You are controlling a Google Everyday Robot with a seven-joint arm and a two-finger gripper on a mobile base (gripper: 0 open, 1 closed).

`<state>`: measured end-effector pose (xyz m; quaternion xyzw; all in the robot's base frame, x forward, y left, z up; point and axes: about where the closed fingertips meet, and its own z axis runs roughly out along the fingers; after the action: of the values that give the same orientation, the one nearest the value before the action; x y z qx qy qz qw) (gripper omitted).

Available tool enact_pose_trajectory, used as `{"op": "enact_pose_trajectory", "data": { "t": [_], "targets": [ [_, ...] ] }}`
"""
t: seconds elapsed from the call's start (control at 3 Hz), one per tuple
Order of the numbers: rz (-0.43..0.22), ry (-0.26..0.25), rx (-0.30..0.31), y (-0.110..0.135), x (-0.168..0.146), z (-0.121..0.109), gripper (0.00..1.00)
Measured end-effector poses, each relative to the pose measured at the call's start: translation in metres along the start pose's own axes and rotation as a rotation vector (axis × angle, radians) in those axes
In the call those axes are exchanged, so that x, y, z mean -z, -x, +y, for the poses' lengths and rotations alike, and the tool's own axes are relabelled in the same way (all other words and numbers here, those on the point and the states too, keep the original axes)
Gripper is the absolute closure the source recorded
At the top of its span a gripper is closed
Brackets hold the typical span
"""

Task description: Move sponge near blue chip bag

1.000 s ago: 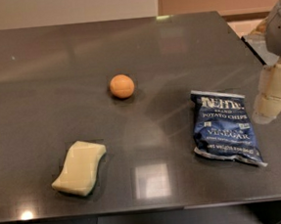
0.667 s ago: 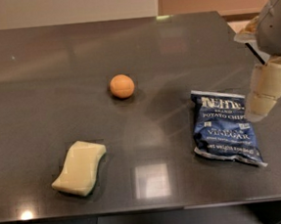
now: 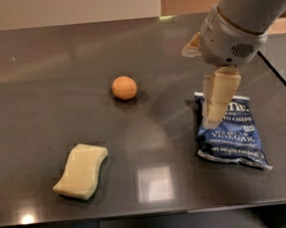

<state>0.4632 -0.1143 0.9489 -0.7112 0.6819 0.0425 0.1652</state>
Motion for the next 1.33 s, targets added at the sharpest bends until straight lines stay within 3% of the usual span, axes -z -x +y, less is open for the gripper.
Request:
{"op": "enact_pose_trajectory", "data": {
  "t": [0.33,1.0,1.33],
  "targets": [
    [-0.024,0.099,0.146,0.051,-0.041,0.007,0.00],
    [-0.072,0.212,0.361,0.108,-0.089,0.020,0.00],
    [-0.136,0.292,0.512,0.145,-0.119,0.029,0.00]
  ]
}}
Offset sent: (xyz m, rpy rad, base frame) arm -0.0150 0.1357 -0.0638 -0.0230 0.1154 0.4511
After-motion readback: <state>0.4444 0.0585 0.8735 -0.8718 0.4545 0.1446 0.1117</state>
